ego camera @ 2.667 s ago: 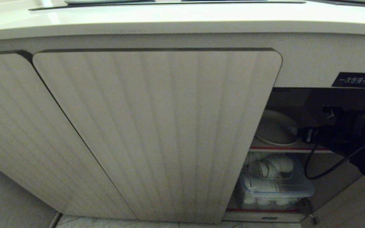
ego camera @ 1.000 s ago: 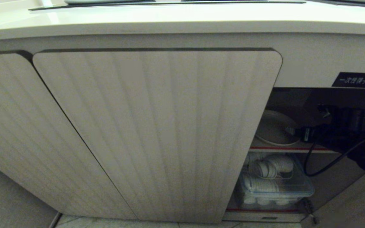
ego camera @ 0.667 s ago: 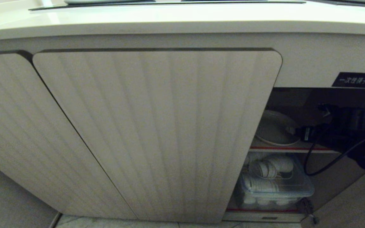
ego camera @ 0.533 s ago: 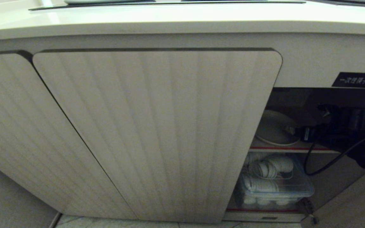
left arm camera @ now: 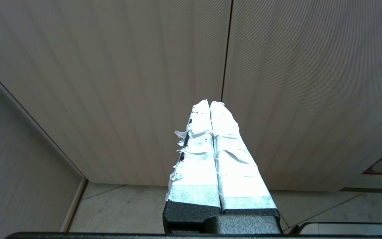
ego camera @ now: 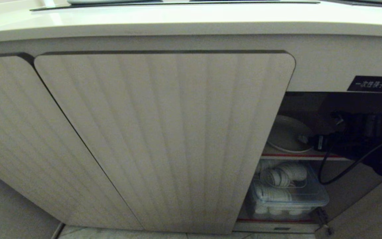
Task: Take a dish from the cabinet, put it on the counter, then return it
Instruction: Take the plate from the cabinet
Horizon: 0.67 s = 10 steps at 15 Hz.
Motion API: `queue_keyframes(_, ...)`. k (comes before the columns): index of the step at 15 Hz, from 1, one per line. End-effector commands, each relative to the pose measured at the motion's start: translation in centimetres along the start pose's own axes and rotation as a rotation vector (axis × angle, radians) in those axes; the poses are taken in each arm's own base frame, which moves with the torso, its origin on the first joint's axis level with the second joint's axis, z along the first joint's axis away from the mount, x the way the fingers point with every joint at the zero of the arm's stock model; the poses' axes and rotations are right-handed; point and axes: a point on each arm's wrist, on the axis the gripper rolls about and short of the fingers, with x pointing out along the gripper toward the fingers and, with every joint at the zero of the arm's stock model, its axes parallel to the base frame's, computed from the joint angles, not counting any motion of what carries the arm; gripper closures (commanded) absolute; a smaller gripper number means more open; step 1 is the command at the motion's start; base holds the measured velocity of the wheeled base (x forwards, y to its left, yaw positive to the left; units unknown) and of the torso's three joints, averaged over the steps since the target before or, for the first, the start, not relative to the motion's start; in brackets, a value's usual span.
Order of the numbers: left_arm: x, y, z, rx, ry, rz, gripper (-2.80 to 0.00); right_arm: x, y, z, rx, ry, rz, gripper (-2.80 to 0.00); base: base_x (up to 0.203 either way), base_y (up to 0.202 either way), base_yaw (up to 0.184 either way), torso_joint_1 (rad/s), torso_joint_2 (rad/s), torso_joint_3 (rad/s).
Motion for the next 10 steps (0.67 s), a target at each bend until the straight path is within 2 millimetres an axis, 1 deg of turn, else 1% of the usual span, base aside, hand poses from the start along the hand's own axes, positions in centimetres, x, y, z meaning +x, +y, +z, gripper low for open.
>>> queue_keyframes(1,0.0,0.0,0.0,0.0,0.0,0.0,0.0,0.03,0.01,0.0,0.0,0.001,0.002,-2.8,0.0,0.0,0.0,0.0,0.0,0.0)
queue_keyframes(10,0.0,0.0,0.0,0.0,0.0,0.0,0.0,0.04,0.01,-0.11,0.008,0.017,0.002,-2.8,0.0,0.0,0.0,0.0,0.0,0.0)
